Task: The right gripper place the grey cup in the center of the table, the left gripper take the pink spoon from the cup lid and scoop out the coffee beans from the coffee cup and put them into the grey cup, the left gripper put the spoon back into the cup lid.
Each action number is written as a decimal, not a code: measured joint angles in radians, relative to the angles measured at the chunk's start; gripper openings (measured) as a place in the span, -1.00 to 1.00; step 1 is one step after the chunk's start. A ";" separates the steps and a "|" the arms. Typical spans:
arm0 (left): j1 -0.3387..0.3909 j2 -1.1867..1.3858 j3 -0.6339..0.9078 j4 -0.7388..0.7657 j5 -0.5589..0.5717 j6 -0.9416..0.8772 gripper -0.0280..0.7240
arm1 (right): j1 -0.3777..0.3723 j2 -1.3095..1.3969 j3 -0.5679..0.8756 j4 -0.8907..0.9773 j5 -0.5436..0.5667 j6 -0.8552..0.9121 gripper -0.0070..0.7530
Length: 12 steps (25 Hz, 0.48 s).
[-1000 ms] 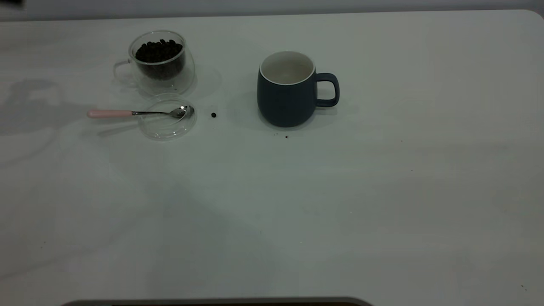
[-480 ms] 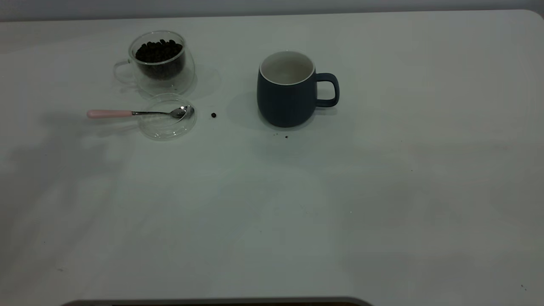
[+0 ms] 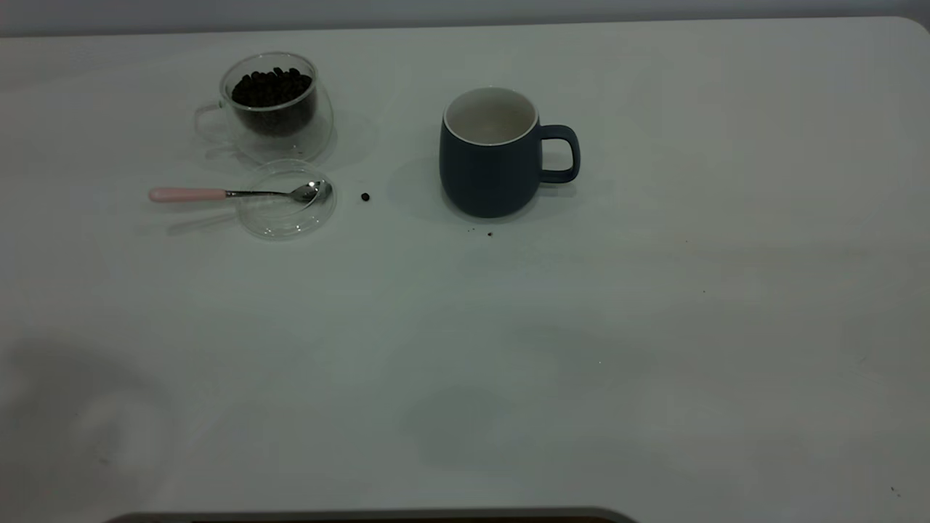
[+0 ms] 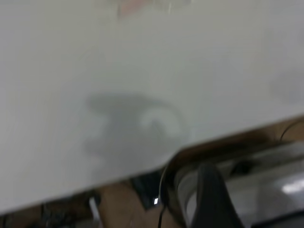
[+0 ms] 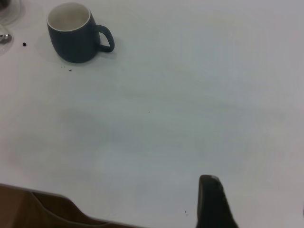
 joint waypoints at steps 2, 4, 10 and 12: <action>0.000 -0.085 0.131 0.022 0.000 0.000 0.44 | 0.000 0.000 0.000 0.000 0.000 0.000 0.29; 0.000 -0.173 0.238 0.054 0.000 -0.008 0.44 | 0.000 0.000 0.000 0.000 0.000 0.000 0.29; 0.000 -0.409 0.482 0.092 -0.023 -0.069 0.44 | 0.000 0.000 0.000 0.000 0.000 0.000 0.29; 0.000 -0.479 0.533 0.093 -0.039 -0.072 0.44 | 0.000 0.000 0.000 0.000 0.000 0.000 0.29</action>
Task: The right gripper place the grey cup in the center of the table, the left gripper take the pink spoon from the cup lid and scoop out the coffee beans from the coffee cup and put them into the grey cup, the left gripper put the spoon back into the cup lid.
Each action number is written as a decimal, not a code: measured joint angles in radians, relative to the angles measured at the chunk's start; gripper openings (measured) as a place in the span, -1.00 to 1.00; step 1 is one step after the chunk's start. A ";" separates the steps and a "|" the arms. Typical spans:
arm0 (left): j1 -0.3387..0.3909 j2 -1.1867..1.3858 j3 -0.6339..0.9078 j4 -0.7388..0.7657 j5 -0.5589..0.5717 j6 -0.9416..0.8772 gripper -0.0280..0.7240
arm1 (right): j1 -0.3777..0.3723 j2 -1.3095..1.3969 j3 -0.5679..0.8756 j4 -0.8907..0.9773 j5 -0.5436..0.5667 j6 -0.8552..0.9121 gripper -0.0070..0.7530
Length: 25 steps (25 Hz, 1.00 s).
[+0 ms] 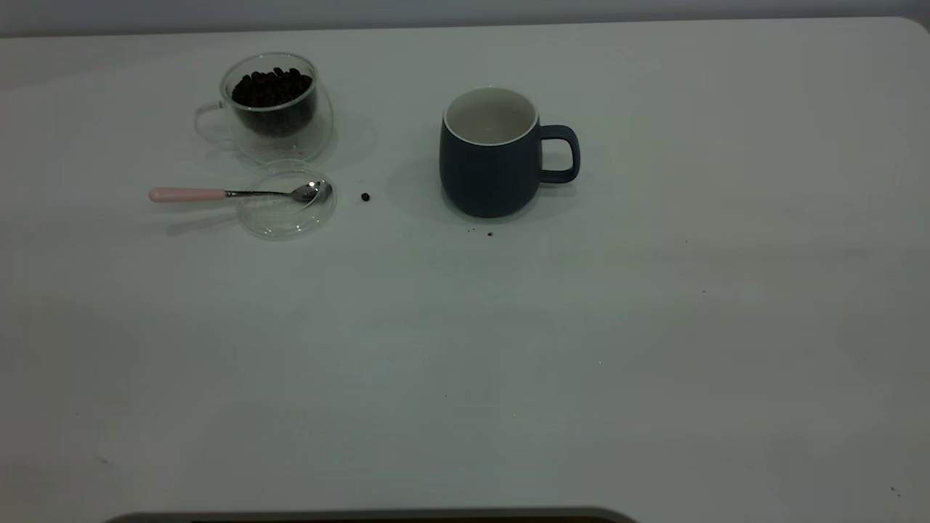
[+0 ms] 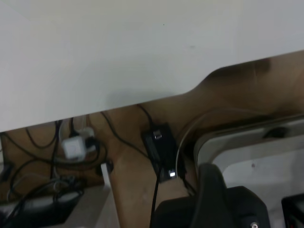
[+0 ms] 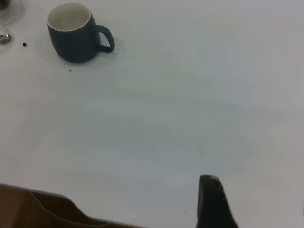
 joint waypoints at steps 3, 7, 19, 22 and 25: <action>0.000 -0.102 0.011 -0.002 -0.008 0.000 0.44 | 0.000 0.000 0.000 0.000 0.000 0.000 0.29; 0.000 -0.248 0.012 -0.002 -0.008 0.000 0.44 | 0.000 0.000 0.000 0.000 0.000 0.000 0.29; 0.161 -0.564 0.009 -0.002 0.021 0.000 0.44 | 0.000 0.000 0.000 0.000 0.000 0.000 0.29; 0.161 -0.564 0.009 -0.002 0.026 0.000 0.44 | 0.000 0.000 0.000 0.000 0.000 0.000 0.29; 0.161 -0.564 0.009 -0.002 0.026 0.000 0.44 | 0.000 0.000 0.000 0.000 0.000 0.000 0.29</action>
